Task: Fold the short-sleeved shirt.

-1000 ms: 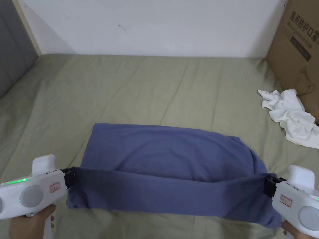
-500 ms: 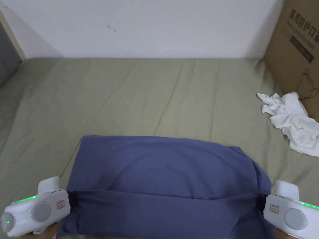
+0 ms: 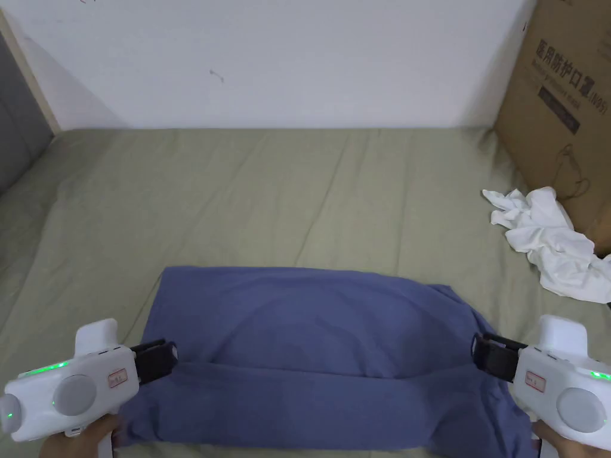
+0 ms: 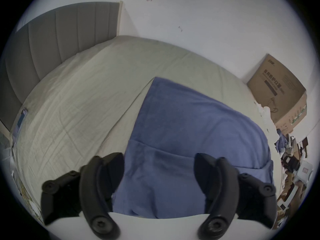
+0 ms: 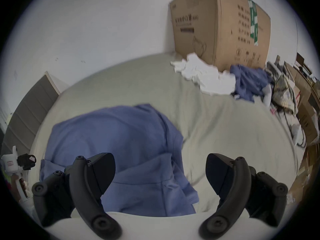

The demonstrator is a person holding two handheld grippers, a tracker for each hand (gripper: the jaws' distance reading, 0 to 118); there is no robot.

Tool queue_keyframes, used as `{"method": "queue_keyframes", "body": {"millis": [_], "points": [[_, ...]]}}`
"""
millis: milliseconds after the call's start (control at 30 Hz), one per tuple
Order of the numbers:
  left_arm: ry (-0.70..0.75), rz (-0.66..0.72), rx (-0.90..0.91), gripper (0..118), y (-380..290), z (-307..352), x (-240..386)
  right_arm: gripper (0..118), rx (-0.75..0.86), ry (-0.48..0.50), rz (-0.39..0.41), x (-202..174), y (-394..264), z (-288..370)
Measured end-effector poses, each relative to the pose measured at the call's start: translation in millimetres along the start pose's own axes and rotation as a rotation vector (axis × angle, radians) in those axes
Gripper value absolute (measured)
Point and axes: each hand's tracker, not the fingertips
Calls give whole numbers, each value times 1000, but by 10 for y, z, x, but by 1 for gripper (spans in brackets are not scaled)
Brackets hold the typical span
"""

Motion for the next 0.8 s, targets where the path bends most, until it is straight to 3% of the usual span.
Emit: {"method": "queue_keyframes", "body": {"millis": [100, 167, 467, 600, 667, 700, 733, 800], "points": [[-36, -47, 96, 101, 72, 327, 125, 113, 125, 39, 4, -37, 154, 406], [-52, -68, 147, 118, 112, 558, 214, 118, 197, 51, 16, -114, 250, 723], [-107, -114, 376, 118, 23, 1303, 472, 118, 435, 126, 35, -295, 352, 1712], [-99, -142, 475, 116, -128, 1480, 541, 116, 514, 98, 34, -378, 278, 1967], [-97, -167, 509, 88, -193, 1567, 578, 101, 570, 70, 40, -450, 202, 2084], [-86, -175, 536, 70, -227, 1602, 600, 85, 594, 55, 50, -479, 155, 2132], [-82, -181, 542, 48, -259, 1622, 618, 55, 601, 46, 54, -499, 120, 2164], [-92, -186, 550, 35, -324, 1645, 628, 39, 604, 46, 54, -526, 78, 2202]]}}
